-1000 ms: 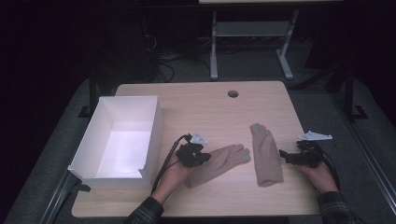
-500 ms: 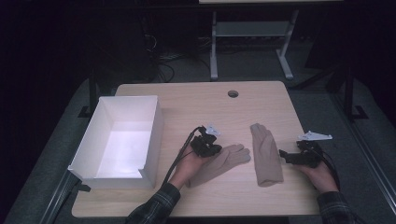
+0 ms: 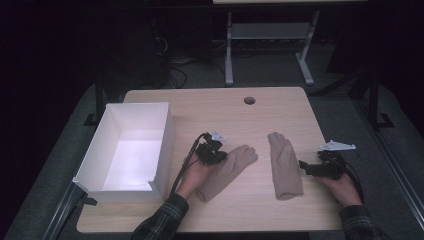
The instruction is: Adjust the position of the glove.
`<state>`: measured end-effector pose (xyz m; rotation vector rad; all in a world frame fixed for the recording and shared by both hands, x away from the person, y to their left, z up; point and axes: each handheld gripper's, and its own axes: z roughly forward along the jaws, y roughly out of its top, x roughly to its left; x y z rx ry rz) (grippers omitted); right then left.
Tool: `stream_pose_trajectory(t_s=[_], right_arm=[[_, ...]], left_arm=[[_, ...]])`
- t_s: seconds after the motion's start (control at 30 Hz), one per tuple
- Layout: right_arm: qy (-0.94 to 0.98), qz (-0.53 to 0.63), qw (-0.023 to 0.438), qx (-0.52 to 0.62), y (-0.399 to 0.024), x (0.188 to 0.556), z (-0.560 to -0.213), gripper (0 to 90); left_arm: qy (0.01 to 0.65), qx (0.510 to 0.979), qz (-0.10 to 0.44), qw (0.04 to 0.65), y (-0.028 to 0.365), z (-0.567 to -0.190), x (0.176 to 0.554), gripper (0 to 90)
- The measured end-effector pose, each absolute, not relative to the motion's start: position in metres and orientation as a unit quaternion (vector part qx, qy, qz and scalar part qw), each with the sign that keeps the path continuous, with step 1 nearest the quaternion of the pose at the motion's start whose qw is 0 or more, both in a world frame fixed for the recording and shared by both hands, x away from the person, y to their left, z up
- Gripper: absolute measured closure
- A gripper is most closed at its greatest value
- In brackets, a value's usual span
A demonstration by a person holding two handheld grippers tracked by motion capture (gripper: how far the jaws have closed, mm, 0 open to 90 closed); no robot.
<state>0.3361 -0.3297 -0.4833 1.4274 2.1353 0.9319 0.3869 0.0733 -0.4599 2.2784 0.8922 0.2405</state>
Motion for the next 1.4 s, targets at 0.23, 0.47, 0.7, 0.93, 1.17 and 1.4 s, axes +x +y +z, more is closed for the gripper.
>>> stream_pose_trajectory(t_s=[0.23, 0.47, 0.7, 0.93, 1.17, 1.4], right_arm=[[0.765, 0.334, 0.203, 0.511, -0.330, 0.336, -0.483, 12.8], [0.766, 0.335, 0.202, 0.511, -0.329, 0.336, -0.483, 12.9], [0.766, 0.335, 0.202, 0.510, -0.329, 0.336, -0.483, 12.9], [0.766, 0.335, 0.202, 0.510, -0.329, 0.336, -0.483, 12.9], [0.766, 0.335, 0.202, 0.510, -0.329, 0.336, -0.483, 12.9], [0.767, 0.336, 0.202, 0.508, -0.329, 0.336, -0.483, 12.9]], left_arm=[[0.381, 0.855, 0.103, 0.337, 0.094, -0.461, 0.392, 89.7], [0.397, 0.847, 0.116, 0.333, 0.103, -0.461, 0.391, 89.7], [0.402, 0.842, 0.115, 0.341, 0.108, -0.455, 0.389, 82.1], [0.409, 0.840, 0.110, 0.339, 0.116, -0.448, 0.376, 63.6], [0.416, 0.842, 0.110, 0.327, 0.120, -0.453, 0.366, 57.1], [0.424, 0.840, 0.099, 0.323, 0.120, -0.459, 0.367, 61.1]])
